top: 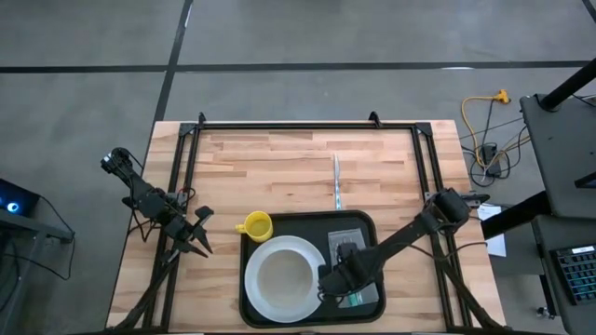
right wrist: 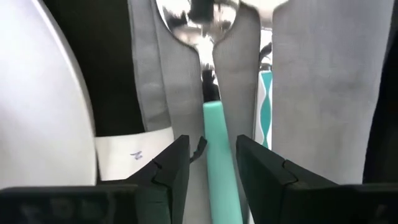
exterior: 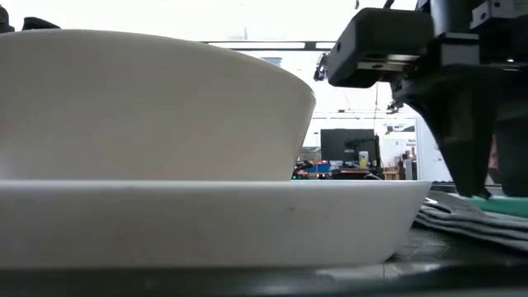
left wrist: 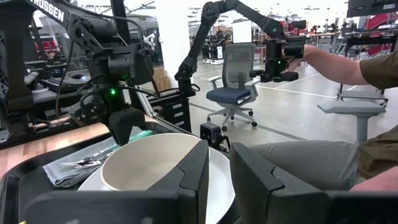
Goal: Set up tray
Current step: Put the blue knife on the gray napkin to the right of the blue fork
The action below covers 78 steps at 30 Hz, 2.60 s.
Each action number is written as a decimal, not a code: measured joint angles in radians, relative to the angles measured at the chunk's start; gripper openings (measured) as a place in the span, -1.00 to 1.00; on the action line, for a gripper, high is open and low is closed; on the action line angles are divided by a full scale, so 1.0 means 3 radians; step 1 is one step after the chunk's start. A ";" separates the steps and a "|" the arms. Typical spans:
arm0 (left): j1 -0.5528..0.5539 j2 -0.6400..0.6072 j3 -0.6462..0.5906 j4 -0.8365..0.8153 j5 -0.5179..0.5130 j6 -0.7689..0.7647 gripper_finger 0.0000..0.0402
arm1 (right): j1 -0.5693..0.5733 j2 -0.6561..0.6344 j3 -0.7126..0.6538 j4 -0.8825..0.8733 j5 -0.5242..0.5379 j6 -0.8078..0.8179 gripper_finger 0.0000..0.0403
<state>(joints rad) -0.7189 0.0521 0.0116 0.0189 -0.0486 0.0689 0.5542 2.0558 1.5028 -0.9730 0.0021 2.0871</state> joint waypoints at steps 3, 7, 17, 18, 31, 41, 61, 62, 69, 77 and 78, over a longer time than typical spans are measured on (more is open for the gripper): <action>0.0000 0.0000 0.0000 -0.0001 0.0001 0.0000 -0.76 | -0.0045 -0.0027 0.0000 -0.0029 0.0009 -0.0057 -0.41; 0.0001 -0.0001 0.0000 0.0000 0.0000 0.0001 -0.76 | -0.0121 -0.0047 0.0001 -0.0133 0.0084 -0.0199 -0.43; 0.0001 -0.0001 0.0000 -0.0001 0.0000 0.0000 -0.76 | -0.0485 -0.0048 0.0001 -0.0227 0.0089 -0.0720 -0.49; 0.0001 -0.0001 0.0000 0.0000 0.0001 0.0001 -0.76 | -0.0533 -0.0048 0.0001 -0.0217 0.0090 -0.0731 -0.50; 0.0000 -0.0001 0.0000 -0.0001 0.0000 0.0000 -0.76 | -0.1078 -0.0048 0.0038 -0.0146 0.0056 -0.1408 -0.59; 0.0001 -0.0001 0.0000 0.0000 0.0001 0.0000 -0.76 | -0.1605 -0.0071 0.0046 -0.0142 0.0061 -0.1780 -0.59; 0.0000 0.0000 0.0000 0.0000 0.0000 0.0000 -0.76 | -0.2243 -0.0244 -0.0212 -0.0135 0.0091 -0.2592 -0.63; 0.0001 -0.0001 0.0000 0.0000 0.0001 0.0000 -0.76 | -0.2257 -0.0262 -0.0249 -0.0134 0.0090 -0.2605 -0.64; 0.0000 0.0000 0.0000 0.0000 0.0000 0.0001 -0.76 | -0.2359 -0.0385 -0.0491 0.0108 0.0093 -0.2712 -0.62; 0.0000 0.0000 0.0000 -0.0001 0.0001 0.0001 -0.76 | -0.2472 -0.0429 -0.0655 0.0306 0.0085 -0.2833 -0.58; 0.0001 0.0000 0.0000 -0.0001 0.0000 0.0000 -0.76 | -0.2477 -0.0429 -0.0657 0.0304 0.0083 -0.2835 -0.57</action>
<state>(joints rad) -0.7185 0.0521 0.0116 0.0185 -0.0486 0.0689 -0.1890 1.9270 1.3056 -0.8819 0.0271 1.2366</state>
